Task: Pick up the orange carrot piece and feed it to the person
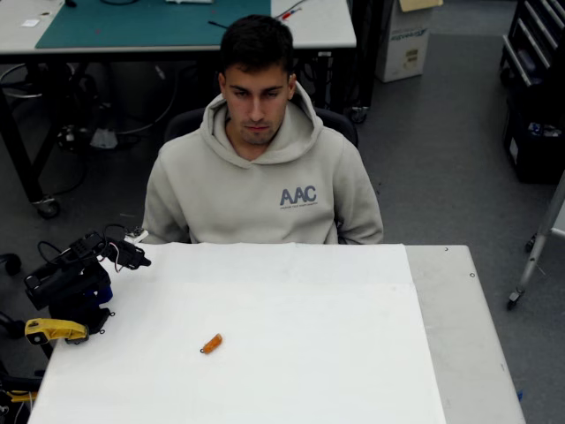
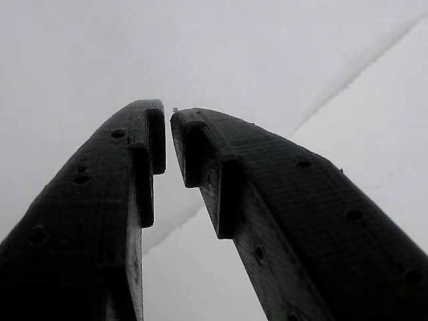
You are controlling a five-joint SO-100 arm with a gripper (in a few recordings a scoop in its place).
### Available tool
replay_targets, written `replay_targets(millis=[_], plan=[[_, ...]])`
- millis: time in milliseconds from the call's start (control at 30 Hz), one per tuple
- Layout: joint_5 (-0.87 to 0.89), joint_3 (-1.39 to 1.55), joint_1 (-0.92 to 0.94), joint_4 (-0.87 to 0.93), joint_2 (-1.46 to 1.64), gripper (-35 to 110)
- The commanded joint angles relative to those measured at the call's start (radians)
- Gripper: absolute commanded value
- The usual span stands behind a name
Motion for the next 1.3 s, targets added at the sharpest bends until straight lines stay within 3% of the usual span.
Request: replay_targets(millis=[0, 767, 1267], plan=[[-0.002, -0.052, -0.012, -0.014, 0.005, -2], [-0.005, -0.083, -0.003, -0.028, -0.026, -3], [-0.008, -0.690, 0.206, -0.028, -0.672, -3]])
